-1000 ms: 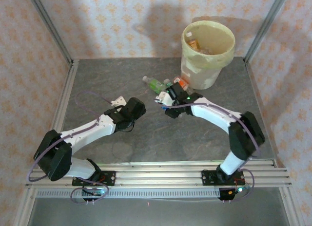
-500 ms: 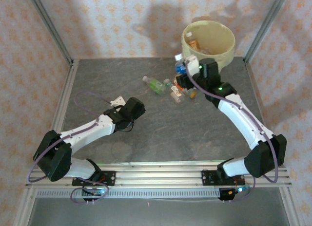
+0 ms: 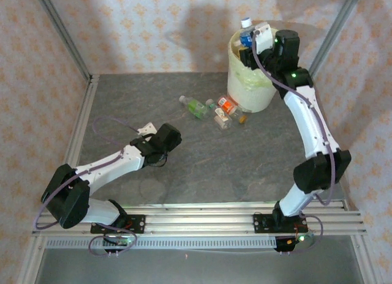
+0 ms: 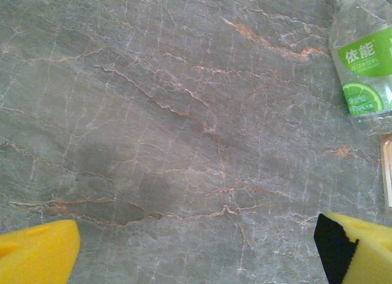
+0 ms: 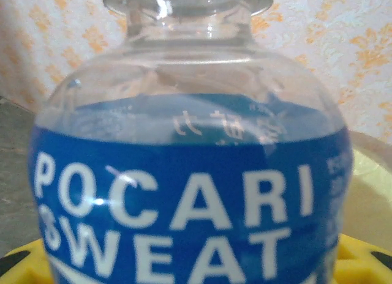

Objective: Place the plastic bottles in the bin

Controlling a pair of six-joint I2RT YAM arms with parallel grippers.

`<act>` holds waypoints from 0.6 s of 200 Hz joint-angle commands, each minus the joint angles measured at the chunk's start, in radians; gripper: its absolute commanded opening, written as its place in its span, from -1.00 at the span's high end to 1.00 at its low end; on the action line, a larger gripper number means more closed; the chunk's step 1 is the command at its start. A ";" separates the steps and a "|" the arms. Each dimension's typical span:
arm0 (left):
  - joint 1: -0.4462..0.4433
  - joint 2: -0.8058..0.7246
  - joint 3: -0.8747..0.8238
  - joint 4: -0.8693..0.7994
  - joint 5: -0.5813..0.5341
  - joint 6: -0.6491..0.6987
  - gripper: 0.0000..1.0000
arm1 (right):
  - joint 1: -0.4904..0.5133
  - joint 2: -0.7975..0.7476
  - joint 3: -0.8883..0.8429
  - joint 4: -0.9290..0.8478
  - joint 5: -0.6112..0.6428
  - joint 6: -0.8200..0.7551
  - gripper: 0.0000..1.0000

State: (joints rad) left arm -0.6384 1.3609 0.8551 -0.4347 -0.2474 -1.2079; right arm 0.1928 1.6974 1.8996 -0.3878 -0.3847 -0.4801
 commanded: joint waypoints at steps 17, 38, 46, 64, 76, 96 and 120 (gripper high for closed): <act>0.008 -0.031 -0.017 -0.037 -0.042 -0.026 -1.00 | -0.022 0.178 0.254 -0.140 0.081 -0.166 0.14; 0.008 -0.044 -0.029 -0.041 -0.048 -0.034 -1.00 | -0.077 0.302 0.416 -0.217 0.046 -0.207 0.09; 0.008 -0.050 -0.038 -0.042 -0.051 -0.038 -1.00 | -0.089 0.349 0.483 -0.253 0.046 -0.232 0.08; 0.009 -0.062 -0.053 -0.047 -0.062 -0.048 -1.00 | -0.093 0.403 0.538 -0.264 0.064 -0.314 0.01; 0.010 -0.069 -0.057 -0.051 -0.067 -0.055 -1.00 | -0.094 0.411 0.526 -0.230 0.064 -0.349 -0.01; 0.010 -0.072 -0.061 -0.055 -0.074 -0.057 -1.00 | -0.093 0.444 0.529 -0.177 0.101 -0.407 -0.08; 0.011 -0.061 -0.051 -0.058 -0.076 -0.051 -1.00 | -0.093 0.493 0.536 -0.104 0.137 -0.484 -0.16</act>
State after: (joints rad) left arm -0.6384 1.3106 0.8040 -0.4576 -0.2680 -1.2388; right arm 0.0917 2.1529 2.3901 -0.5827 -0.2916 -0.8497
